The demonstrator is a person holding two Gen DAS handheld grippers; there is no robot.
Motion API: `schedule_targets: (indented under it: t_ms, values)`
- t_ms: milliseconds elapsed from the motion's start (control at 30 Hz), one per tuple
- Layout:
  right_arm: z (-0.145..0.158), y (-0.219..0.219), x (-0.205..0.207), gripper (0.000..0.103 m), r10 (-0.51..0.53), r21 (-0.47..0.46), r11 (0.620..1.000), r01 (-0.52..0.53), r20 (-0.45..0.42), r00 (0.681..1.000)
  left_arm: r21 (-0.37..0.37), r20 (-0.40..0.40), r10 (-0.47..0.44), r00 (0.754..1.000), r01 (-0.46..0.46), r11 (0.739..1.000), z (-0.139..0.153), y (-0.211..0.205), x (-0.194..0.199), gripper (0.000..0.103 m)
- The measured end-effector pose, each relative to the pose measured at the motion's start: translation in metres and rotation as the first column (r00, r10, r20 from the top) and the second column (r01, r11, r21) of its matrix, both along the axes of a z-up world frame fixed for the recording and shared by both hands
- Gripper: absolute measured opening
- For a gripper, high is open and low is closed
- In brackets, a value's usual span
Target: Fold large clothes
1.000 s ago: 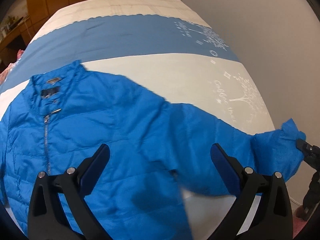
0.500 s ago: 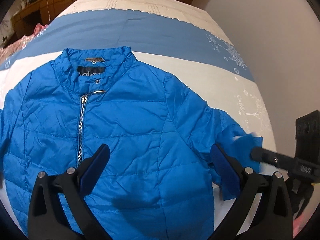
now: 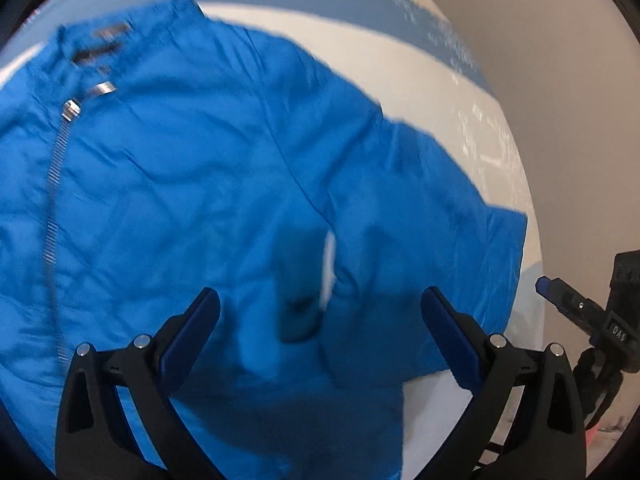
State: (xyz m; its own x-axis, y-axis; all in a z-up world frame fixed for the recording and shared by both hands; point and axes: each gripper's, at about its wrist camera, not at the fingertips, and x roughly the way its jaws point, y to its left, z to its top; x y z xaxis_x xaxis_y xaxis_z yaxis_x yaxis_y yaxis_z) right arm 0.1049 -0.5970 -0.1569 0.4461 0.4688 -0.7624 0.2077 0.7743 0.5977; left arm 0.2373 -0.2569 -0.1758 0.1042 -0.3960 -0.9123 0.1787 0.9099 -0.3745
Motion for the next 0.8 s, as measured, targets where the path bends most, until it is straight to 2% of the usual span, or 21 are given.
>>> schedule_targets:
  t_ms: [33, 67, 100, 133, 200, 233, 300, 333, 400, 533, 700, 800]
  values:
    - [-0.004, 0.002, -0.001, 0.036, -0.005, -0.002, 1.0, 0.005, -0.006, 1.0, -0.001, -0.018, -0.006, 1.0, 0.006, 1.0, -0.006, -0.006, -0.001, 0.095]
    - [-0.007, 0.001, -0.003, 0.036, -0.011, -0.006, 1.0, 0.011, -0.013, 1.0, 0.002, -0.028, -0.011, 1.0, 0.011, 1.0, -0.01, -0.009, -0.001, 0.087]
    - [-0.009, 0.0, -0.005, 0.036, -0.016, -0.014, 1.0, 0.016, -0.019, 1.0, 0.005, -0.026, -0.016, 1.0, 0.016, 1.0, -0.013, -0.013, -0.002, 0.074]
    - [-0.011, 0.002, -0.005, 0.036, -0.017, -0.019, 1.0, 0.016, -0.019, 1.0, 0.002, -0.014, -0.024, 1.0, 0.024, 1.0, -0.012, -0.017, -0.003, 0.07]
    - [-0.012, 0.007, -0.004, 0.036, -0.015, -0.022, 1.0, 0.015, -0.014, 1.0, -0.022, -0.006, -0.033, 0.999, 0.033, 0.999, -0.007, -0.02, -0.005, 0.051]
    - [-0.012, 0.012, -0.002, 0.036, -0.013, -0.019, 1.0, 0.013, -0.011, 1.0, -0.039, 0.003, -0.03, 1.0, 0.03, 0.999, -0.003, -0.019, -0.005, 0.045]
    - [-0.009, 0.018, 0.001, 0.036, -0.011, -0.018, 1.0, 0.011, -0.002, 1.0, -0.079, 0.033, -0.016, 0.999, 0.018, 0.997, 0.007, -0.014, -0.006, 0.022]
    - [-0.007, 0.021, 0.002, 0.036, -0.009, -0.021, 1.0, 0.009, 0.002, 1.0, -0.101, 0.048, -0.007, 0.999, 0.011, 0.995, 0.013, -0.01, -0.007, 0.018]
    - [-0.003, 0.026, 0.005, 0.036, -0.005, -0.026, 1.0, 0.005, 0.008, 1.0, -0.15, 0.09, 0.018, 0.996, -0.004, 0.989, 0.033, 0.002, -0.009, 0.017]
    - [0.006, 0.042, 0.016, 0.036, 0.014, -0.022, 1.0, -0.013, 0.039, 0.999, -0.168, 0.242, 0.071, 0.968, -0.03, 0.985, 0.086, 0.036, -0.012, 0.016]
    - [0.013, 0.073, 0.035, 0.036, 0.071, -0.015, 0.997, -0.07, 0.062, 0.996, -0.134, 0.356, 0.177, 0.917, -0.137, 0.981, 0.129, 0.11, -0.008, 0.016]
    - [0.014, 0.096, 0.049, 0.036, 0.118, -0.005, 0.993, -0.118, 0.067, 0.991, -0.096, 0.381, 0.235, 0.894, -0.214, 0.972, 0.136, 0.153, -0.007, 0.016]
